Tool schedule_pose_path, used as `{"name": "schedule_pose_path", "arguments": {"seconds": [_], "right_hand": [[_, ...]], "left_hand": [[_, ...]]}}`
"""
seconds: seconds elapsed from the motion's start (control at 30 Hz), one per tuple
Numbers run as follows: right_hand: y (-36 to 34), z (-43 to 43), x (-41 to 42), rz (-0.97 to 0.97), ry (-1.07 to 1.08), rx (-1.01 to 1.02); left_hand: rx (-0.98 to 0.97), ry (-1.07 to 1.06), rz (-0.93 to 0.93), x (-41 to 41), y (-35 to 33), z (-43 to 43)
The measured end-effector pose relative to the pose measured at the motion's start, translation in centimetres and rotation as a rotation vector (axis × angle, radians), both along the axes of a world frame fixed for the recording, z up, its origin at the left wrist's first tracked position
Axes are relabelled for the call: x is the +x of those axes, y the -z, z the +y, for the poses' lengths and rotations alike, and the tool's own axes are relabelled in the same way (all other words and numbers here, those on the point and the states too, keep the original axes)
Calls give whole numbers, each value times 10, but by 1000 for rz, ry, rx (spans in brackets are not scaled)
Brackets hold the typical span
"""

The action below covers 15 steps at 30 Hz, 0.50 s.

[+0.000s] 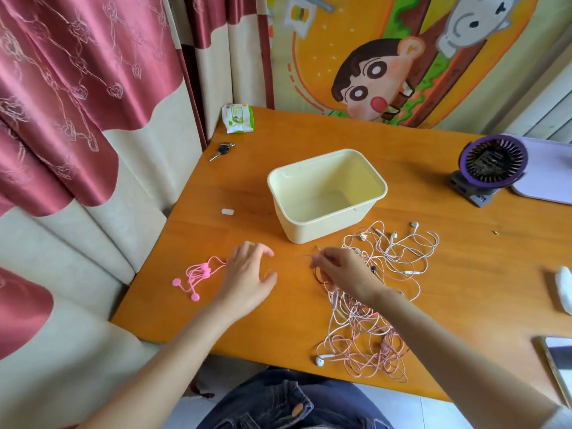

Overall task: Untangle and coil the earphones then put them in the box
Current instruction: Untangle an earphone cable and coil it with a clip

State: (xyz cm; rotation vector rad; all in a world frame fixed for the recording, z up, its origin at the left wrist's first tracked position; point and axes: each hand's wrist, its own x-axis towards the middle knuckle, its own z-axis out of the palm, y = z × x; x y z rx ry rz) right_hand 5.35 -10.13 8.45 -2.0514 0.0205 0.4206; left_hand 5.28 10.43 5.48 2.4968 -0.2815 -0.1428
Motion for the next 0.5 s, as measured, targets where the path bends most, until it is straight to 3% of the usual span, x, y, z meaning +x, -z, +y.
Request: {"name": "schedule_pose_path", "arguments": {"seconds": [0.07,0.1,0.2,0.3,0.37,0.5], "right_hand": [[-6,15,0,14,9,63],[-7,21,1,17,12,77],[-8,35,4,-36,-23,24],[-10,43,6,-113,-27,-37],[-12,44,8,-135,-9,-42],[-13,44,9,-113,0,-85]], "left_hand": [[-89,29,-87,-7,-2,-12],[-158,33,-26,-11,-3,-18],[-280,49,410,-20,-5,-33],[-372,114,572,-25,4,-36],[-378,99,496,-25,8,-37],[-280,-116,72,-23,7,-31]]}}
